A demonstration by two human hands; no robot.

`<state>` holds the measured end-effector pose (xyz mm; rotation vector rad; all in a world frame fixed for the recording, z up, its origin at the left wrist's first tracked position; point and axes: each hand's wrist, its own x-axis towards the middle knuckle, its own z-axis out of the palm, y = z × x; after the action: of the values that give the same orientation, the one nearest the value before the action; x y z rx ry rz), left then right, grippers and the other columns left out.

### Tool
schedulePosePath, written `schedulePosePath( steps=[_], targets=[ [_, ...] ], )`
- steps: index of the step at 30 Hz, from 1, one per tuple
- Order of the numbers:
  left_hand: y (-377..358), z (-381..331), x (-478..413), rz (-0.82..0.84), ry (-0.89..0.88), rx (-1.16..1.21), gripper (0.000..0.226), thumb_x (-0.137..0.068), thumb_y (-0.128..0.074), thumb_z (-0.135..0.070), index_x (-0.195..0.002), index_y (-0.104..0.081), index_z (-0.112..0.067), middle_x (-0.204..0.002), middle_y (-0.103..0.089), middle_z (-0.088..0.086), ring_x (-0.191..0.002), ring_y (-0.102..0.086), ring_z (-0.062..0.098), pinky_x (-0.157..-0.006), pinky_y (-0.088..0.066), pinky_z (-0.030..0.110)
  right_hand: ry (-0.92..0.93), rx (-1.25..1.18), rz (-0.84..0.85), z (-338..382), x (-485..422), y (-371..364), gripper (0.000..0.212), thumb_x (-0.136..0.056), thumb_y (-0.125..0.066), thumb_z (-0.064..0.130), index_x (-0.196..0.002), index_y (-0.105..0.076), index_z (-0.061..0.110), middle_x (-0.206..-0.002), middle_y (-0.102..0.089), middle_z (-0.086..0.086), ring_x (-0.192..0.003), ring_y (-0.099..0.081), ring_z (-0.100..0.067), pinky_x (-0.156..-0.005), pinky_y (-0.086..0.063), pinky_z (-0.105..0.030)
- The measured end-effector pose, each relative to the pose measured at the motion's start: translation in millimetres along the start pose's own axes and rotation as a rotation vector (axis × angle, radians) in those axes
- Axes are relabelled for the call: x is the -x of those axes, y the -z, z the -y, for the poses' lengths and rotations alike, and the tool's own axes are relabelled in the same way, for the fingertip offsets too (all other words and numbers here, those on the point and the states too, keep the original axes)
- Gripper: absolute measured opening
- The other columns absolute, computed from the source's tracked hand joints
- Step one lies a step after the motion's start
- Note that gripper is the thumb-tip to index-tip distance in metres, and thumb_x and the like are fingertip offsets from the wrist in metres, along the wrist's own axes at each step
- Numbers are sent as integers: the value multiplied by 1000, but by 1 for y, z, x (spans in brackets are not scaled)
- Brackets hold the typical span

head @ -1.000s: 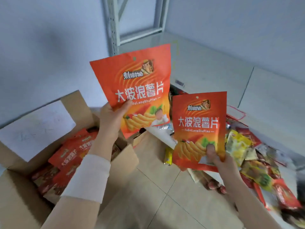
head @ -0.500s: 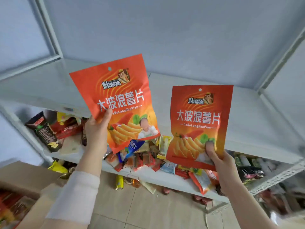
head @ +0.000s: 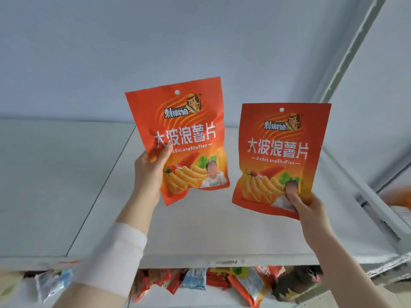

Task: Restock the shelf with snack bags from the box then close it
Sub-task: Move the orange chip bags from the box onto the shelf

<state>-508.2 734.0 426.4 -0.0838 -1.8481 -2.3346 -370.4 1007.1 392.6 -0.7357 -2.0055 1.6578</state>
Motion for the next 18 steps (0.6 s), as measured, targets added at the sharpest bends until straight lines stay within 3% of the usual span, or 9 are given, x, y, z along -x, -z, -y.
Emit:
schedulePosePath(
  steps=[3,5,10,14,18],
  targets=[
    [-41,11,-40,66,49,-1,7,-81,-71,-30,-86,-68,-26,-84,-74,-9,-82,-71,13,-75,-54,31,3,24,-23,-1,-34,2,37,-78,-58,53,-88,-65,18,-84,-70,-1,-79,-66,-19,-64,-49,-28],
    [-66,18,-64,89,84,4,8,-80,-72,-30,-85,-68,-26,-83,-74,-9,-81,-71,14,-73,-54,30,-20,-10,-6,-5,-57,5,40,-73,-59,54,-89,-66,18,-86,-72,-2,-79,-68,-19,-70,-52,-31],
    [-117,40,-108,95,108,-30,14,-82,-68,-41,-80,-64,-28,-78,-70,-14,-79,-69,10,-73,-54,29,-62,-52,12,-19,-113,15,84,-36,-73,78,-92,-67,16,-88,-75,-1,-82,-71,-22,-77,-54,-38],
    [-151,60,-141,78,93,-53,13,-82,-67,-42,-82,-63,-30,-85,-69,-13,-84,-68,11,-80,-55,33,-43,-73,8,-18,-168,15,85,-32,-73,79,-91,-66,18,-90,-74,-3,-87,-70,-26,-85,-53,-45],
    [-185,79,-175,68,68,-56,11,-82,-68,-40,-83,-64,-30,-85,-70,-12,-85,-68,12,-79,-55,32,-20,-104,19,-14,-236,4,83,-29,-73,79,-90,-64,23,-93,-72,-1,-89,-69,-25,-85,-54,-44]
  ],
)
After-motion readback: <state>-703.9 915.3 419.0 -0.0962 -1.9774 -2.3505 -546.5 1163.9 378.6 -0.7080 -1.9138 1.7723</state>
